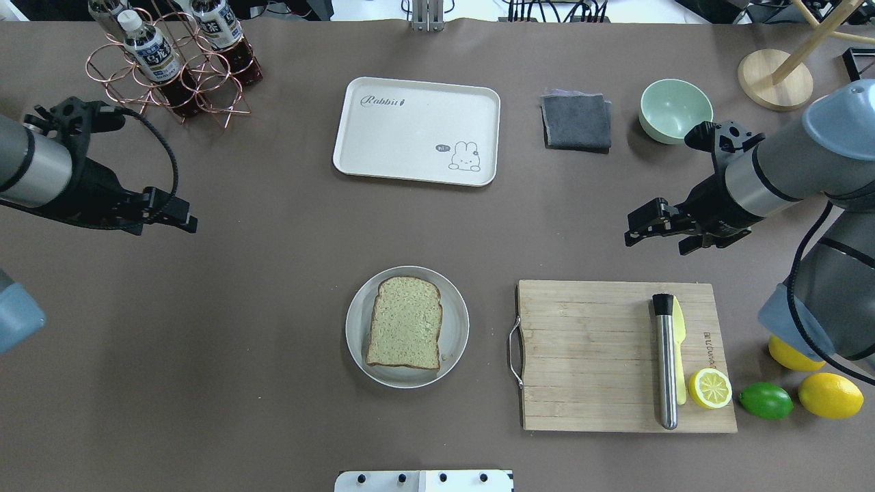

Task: Make sandwich and place on tray
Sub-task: 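Reach the left gripper to the plate rim while the right arm withdraws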

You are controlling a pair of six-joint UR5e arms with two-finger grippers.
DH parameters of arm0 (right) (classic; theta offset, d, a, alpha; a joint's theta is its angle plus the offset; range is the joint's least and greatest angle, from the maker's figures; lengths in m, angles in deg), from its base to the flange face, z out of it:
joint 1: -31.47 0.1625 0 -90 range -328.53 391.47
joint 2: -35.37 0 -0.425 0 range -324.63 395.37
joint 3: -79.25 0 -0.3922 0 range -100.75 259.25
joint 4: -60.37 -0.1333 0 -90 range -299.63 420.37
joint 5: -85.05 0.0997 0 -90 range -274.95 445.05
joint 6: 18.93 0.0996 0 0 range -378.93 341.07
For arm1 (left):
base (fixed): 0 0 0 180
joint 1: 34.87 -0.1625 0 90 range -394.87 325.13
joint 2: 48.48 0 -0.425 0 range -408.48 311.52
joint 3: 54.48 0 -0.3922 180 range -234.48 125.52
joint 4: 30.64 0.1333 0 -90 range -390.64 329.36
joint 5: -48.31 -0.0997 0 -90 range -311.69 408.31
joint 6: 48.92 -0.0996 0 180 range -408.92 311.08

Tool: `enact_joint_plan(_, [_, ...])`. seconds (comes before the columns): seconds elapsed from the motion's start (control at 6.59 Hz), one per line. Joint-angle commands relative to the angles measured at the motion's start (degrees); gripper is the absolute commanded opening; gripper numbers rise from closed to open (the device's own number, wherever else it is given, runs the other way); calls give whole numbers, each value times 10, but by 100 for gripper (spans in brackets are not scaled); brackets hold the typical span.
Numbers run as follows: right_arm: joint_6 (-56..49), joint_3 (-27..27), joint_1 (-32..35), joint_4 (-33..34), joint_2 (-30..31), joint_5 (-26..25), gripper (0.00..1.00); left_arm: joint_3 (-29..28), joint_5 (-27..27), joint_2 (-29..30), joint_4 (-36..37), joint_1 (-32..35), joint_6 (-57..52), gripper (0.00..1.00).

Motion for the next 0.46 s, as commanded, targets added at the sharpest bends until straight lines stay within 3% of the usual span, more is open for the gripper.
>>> enact_joint_plan(0.0, [-60,-1,25,0,38,5,100,0,-120,39,6,-123,127,98])
enact_joint_plan(0.3, [-130,1,63,0,63,35,100,-27,-137,127,78,-189,206,98])
